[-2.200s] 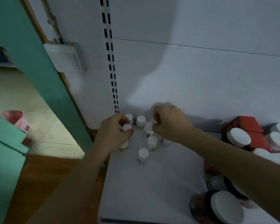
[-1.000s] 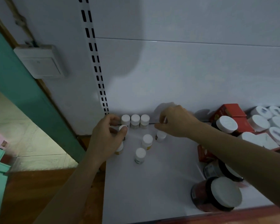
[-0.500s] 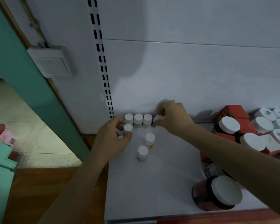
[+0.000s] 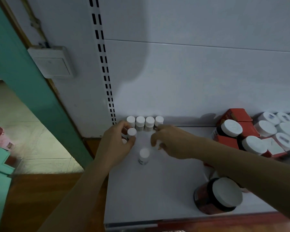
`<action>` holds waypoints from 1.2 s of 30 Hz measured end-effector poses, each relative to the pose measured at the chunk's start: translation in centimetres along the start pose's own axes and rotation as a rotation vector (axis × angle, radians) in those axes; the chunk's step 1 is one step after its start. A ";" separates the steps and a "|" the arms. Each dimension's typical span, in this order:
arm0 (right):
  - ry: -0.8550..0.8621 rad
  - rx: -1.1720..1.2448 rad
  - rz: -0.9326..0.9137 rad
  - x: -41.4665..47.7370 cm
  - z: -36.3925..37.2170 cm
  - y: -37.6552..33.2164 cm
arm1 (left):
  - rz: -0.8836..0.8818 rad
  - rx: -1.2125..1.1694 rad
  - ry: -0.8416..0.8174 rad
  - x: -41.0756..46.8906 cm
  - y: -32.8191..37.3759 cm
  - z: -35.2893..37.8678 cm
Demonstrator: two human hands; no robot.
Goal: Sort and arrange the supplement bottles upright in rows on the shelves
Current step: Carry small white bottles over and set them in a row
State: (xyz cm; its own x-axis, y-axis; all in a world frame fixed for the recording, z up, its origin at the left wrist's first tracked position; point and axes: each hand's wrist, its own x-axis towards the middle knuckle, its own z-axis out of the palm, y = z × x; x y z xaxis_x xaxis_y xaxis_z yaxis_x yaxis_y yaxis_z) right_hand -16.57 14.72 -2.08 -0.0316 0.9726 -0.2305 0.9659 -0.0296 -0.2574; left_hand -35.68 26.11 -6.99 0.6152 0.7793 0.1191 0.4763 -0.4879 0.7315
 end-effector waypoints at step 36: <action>0.118 -0.049 0.218 -1.1 -4.8 2.2 | 0.006 -0.262 -0.062 -1.6 -2.0 0.3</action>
State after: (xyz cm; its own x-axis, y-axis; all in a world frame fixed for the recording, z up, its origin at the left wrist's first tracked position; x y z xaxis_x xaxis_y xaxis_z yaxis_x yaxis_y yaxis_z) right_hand -13.22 14.67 2.15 0.2063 0.9647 -0.1639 0.9580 -0.2332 -0.1669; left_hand -37.37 25.71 -8.85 0.6587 0.7471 0.0887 0.2984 -0.3677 0.8808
